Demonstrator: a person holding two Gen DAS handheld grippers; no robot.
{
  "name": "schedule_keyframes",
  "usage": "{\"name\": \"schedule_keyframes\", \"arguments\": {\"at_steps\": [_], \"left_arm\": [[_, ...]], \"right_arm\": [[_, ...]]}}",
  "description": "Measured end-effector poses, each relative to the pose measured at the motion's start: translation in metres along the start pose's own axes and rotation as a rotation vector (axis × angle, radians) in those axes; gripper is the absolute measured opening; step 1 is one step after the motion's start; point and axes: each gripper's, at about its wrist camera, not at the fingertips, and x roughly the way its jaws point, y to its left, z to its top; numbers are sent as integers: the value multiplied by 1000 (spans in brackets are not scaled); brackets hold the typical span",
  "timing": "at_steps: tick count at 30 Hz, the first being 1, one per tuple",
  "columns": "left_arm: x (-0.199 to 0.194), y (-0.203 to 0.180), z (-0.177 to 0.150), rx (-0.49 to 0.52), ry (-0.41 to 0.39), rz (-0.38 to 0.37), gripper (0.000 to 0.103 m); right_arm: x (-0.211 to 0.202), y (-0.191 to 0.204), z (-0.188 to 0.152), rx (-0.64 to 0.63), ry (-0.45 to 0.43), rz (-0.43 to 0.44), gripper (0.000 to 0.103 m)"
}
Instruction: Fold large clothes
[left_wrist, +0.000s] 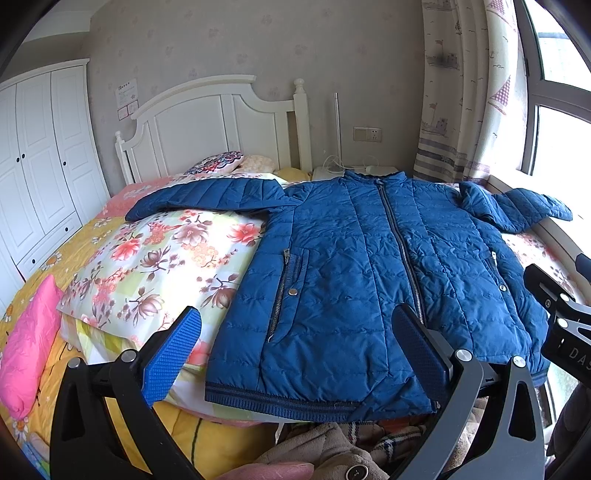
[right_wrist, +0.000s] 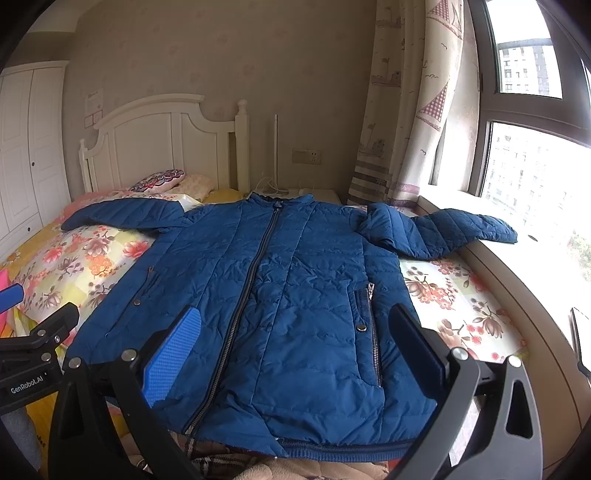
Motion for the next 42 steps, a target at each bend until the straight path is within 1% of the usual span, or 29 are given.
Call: {"name": "schedule_keyframes", "arguments": {"at_steps": [18,42], "left_arm": [[3,1,-7,-2,12,0,99],[5,4,-6,-9,21,2,99]], "right_arm": [[-1,-1,-1,-2,2,1,101],[2,2,-4,-5,12,5,101]]}}
